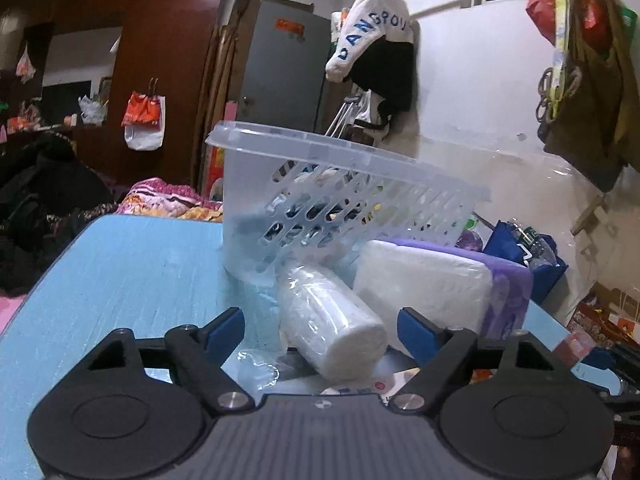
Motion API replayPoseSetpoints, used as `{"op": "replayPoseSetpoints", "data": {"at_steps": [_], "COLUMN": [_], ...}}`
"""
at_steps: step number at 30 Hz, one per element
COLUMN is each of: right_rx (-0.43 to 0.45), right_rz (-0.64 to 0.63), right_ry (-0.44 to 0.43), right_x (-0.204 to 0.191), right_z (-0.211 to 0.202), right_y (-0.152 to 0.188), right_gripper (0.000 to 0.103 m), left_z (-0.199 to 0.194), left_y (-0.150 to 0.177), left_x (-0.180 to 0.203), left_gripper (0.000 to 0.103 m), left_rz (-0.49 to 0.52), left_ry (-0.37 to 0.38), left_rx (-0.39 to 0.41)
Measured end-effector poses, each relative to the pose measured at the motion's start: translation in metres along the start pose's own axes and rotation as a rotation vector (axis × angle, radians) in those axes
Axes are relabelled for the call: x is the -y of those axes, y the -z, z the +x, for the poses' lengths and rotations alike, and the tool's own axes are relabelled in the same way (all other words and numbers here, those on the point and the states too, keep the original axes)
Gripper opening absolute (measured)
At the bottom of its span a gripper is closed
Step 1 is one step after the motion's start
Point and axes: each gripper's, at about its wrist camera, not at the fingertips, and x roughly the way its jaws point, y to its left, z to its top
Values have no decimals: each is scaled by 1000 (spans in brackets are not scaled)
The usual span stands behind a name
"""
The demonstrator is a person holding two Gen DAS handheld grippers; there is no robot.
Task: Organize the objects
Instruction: 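Grasp the white roll with the left gripper while the right gripper grasps the red box, then lower the white roll and red box into the basket and open both grippers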
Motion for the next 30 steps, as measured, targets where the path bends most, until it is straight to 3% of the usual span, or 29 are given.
{"op": "replayPoseSetpoints", "data": {"at_steps": [4,6,11,23,30], "right_rx": [-12,-22,-23,36,87], "right_rz": [-16,-22,-31,-42,-37], "right_ry": [0,-5,0,7,-11], "right_x": [-4,-5,-8,-4,2], "right_z": [1,2,3,-10,-19], "right_y": [1,2,2,-5,-31], "right_gripper": [58,54,49,47,47], "left_z": [4,4,1,-25,-48], "left_y": [0,1,2,10,1], "left_x": [5,6,10,2,7], "left_gripper": [72,57,56,56,56], "left_rz": [21,26,41,39,62], "left_ry": [-1,5,-6,36,75], "left_rx": [-29,-35,-19,131,226]}}
